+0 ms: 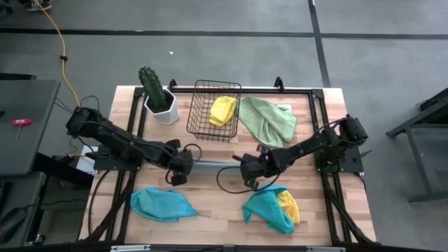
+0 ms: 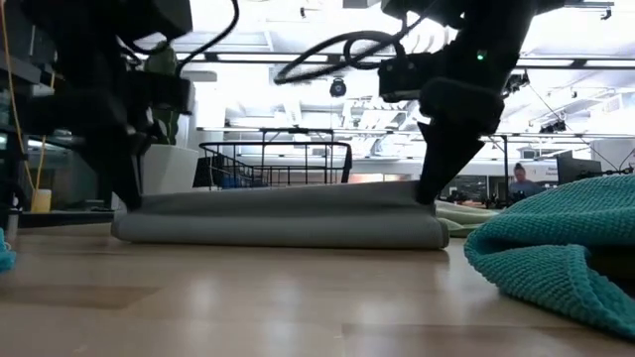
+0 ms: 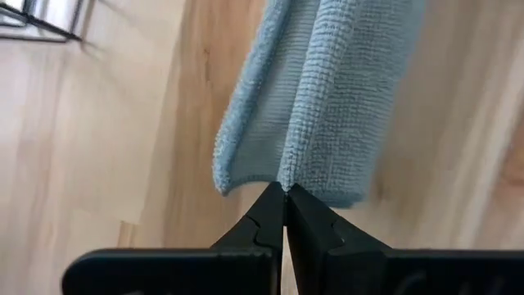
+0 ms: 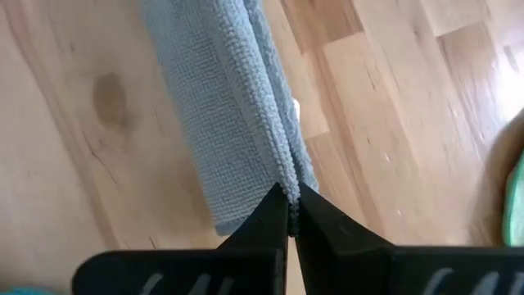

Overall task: Fold microfiber towels
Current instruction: Fold the gray microfiber cloth

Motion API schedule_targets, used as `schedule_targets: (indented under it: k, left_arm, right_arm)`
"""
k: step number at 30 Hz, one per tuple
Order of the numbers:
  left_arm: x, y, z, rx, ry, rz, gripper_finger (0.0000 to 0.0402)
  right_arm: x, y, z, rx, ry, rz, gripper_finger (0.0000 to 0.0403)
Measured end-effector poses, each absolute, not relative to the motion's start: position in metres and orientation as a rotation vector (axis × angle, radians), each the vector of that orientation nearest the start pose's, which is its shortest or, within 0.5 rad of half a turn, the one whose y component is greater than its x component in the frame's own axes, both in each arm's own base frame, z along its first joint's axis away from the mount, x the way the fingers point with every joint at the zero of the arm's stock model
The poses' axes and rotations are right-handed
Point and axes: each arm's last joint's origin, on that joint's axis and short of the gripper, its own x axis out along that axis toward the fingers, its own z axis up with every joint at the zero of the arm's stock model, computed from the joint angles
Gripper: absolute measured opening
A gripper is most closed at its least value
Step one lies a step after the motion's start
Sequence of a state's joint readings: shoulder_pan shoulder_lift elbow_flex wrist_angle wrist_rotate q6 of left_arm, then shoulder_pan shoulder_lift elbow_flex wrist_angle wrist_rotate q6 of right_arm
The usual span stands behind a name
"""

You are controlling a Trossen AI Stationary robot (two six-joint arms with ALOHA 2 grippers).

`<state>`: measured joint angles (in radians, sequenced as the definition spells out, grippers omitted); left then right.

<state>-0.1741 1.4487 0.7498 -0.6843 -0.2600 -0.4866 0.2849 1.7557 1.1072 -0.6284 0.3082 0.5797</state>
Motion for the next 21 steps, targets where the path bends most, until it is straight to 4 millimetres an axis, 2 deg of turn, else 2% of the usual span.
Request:
schedule_targets:
  k: [8, 11, 15, 21]
  left_arm:
    - [0.234, -0.032, 0.142, -0.019, 1.348, 0.440, 0.0008]
    - [0.235, -0.031, 0.140, 0.024, 1.350, 0.457, 0.0020]
    - [0.234, -0.029, 0.141, 0.074, 1.339, 0.475, 0.0044]
    - [0.234, -0.019, 0.151, 0.123, 1.310, 0.488, 0.0096]
  right_arm:
    - [0.319, 0.083, 0.171, 0.146, 1.133, -0.362, 0.0001]
    - [0.320, 0.083, 0.172, 0.155, 1.128, -0.366, 0.0014]
    - [0.319, 0.082, 0.171, 0.150, 1.116, -0.399, 0.0061]
    - [0.318, 0.077, 0.173, 0.017, 1.073, -0.494, 0.0148]
